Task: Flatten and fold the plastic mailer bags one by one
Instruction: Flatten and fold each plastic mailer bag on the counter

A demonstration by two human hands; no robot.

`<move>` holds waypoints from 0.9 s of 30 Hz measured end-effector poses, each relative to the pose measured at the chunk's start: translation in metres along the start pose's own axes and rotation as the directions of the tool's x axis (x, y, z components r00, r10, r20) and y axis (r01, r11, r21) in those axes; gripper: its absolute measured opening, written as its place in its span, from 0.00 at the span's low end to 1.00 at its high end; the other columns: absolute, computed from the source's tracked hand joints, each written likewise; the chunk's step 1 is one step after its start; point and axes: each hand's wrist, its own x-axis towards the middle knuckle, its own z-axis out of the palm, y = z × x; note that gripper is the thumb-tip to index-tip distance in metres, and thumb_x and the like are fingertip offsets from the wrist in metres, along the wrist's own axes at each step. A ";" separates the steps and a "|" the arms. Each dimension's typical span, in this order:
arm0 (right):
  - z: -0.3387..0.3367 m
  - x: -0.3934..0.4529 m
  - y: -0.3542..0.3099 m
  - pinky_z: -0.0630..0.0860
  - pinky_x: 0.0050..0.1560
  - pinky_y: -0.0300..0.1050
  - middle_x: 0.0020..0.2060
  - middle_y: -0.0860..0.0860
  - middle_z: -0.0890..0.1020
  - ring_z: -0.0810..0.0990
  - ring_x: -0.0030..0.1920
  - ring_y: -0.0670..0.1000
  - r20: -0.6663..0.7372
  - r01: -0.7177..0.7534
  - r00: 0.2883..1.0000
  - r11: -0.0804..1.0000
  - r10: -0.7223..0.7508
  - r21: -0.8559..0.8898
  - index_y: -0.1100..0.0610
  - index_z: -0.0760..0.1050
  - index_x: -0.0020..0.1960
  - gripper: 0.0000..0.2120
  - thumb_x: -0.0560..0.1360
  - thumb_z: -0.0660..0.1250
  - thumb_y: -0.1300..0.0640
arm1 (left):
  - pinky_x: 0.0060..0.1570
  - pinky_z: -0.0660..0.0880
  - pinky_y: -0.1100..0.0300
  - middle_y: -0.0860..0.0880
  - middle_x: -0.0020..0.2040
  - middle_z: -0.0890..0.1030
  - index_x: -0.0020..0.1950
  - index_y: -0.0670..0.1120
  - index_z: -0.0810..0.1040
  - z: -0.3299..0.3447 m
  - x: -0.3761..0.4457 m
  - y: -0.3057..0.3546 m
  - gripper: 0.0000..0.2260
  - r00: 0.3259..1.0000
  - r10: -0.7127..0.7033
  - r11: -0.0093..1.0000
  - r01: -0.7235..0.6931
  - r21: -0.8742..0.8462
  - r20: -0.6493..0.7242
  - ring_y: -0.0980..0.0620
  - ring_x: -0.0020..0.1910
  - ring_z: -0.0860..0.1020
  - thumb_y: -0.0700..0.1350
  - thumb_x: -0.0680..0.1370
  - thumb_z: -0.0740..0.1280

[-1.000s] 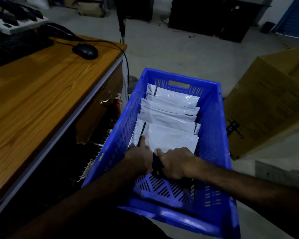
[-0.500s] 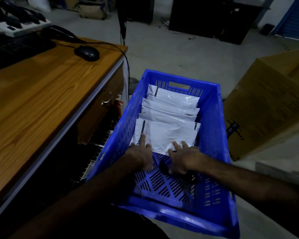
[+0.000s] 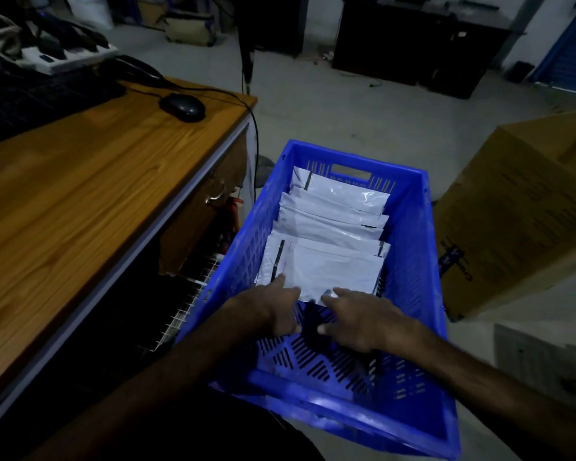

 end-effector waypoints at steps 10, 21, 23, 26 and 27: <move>-0.028 -0.034 -0.019 0.80 0.59 0.52 0.57 0.38 0.83 0.81 0.59 0.40 -0.826 0.539 0.562 0.741 0.037 0.400 0.49 0.82 0.64 0.11 0.83 0.66 0.50 | 0.68 0.71 0.59 0.59 0.66 0.80 0.72 0.55 0.79 -0.009 -0.119 -0.010 0.19 0.604 -0.023 0.880 -0.366 -0.303 -0.796 0.60 0.64 0.77 0.55 0.81 0.70; -0.051 -0.084 -0.246 0.80 0.57 0.50 0.57 0.46 0.84 0.82 0.59 0.47 -0.864 0.957 0.277 0.204 -0.421 0.207 0.56 0.82 0.63 0.11 0.83 0.68 0.57 | 0.49 0.78 0.71 0.60 0.64 0.81 0.67 0.52 0.82 0.097 -0.383 -0.089 0.14 -0.021 -0.611 0.788 -0.114 -0.605 -0.792 0.64 0.60 0.80 0.48 0.82 0.71; -0.039 -0.094 -0.298 0.79 0.58 0.51 0.59 0.46 0.84 0.81 0.62 0.46 -0.819 0.979 0.203 0.101 -0.537 0.176 0.55 0.82 0.65 0.12 0.83 0.67 0.56 | 0.50 0.80 0.67 0.60 0.65 0.81 0.68 0.51 0.81 0.133 -0.433 -0.088 0.16 -0.151 -0.674 0.732 -0.010 -0.681 -0.723 0.65 0.60 0.79 0.48 0.81 0.69; -0.018 -0.116 -0.373 0.80 0.57 0.53 0.60 0.45 0.84 0.81 0.62 0.45 -0.746 0.974 0.112 -0.078 -0.657 0.214 0.54 0.82 0.65 0.12 0.82 0.67 0.56 | 0.52 0.82 0.56 0.53 0.65 0.82 0.68 0.48 0.81 0.185 -0.494 -0.083 0.15 -0.341 -0.727 0.619 0.051 -0.784 -0.596 0.55 0.61 0.81 0.46 0.81 0.69; -0.010 -0.123 -0.397 0.80 0.56 0.54 0.60 0.45 0.84 0.81 0.63 0.45 -0.720 0.961 0.078 -0.139 -0.689 0.238 0.55 0.82 0.65 0.12 0.82 0.67 0.57 | 0.53 0.81 0.54 0.51 0.64 0.82 0.68 0.47 0.81 0.201 -0.511 -0.082 0.15 -0.392 -0.727 0.588 0.069 -0.806 -0.564 0.52 0.61 0.82 0.45 0.81 0.69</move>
